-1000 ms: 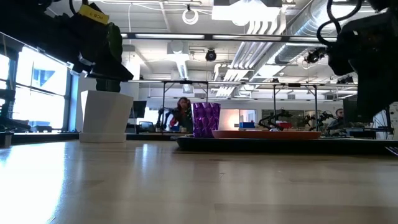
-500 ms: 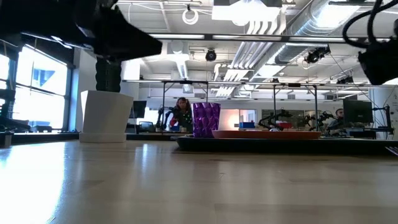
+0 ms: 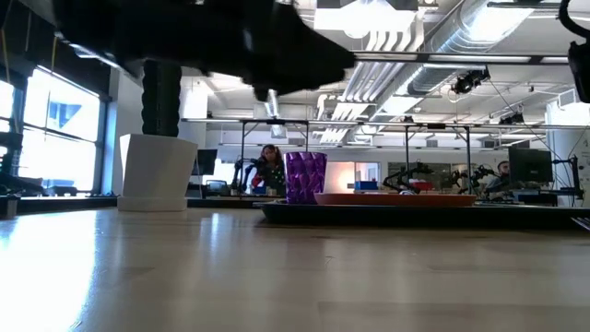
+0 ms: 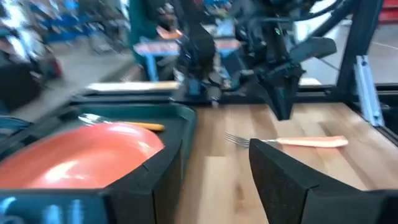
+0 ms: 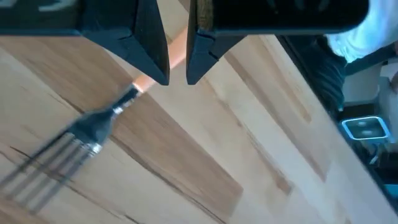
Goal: Pick and place plate/cup/fork/spoon on tray
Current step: Put the orange fork on the black tray to the right of the yellow spoon
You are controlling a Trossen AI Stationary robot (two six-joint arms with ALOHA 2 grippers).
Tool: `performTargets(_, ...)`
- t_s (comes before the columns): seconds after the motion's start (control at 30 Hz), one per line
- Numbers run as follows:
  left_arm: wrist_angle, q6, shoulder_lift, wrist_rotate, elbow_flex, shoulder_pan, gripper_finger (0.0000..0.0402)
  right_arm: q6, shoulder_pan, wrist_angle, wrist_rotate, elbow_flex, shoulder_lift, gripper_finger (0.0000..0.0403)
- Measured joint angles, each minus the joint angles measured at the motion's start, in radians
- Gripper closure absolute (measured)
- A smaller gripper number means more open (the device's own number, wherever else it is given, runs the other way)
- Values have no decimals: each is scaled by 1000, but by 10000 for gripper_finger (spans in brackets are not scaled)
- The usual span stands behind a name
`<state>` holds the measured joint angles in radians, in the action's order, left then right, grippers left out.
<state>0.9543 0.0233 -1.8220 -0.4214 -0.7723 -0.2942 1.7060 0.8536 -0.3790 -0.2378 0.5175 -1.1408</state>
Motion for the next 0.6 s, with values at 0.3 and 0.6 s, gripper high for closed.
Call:
performTargets(0.3, -279, -65, -253, 311, -407, 98, 224, 144, 7, -159, 68, 0, 0, 359)
performTargets(0.6, -311, -38, -487, 435, -728, 132, 226, 332, 56, -193, 140, 0, -37, 360)
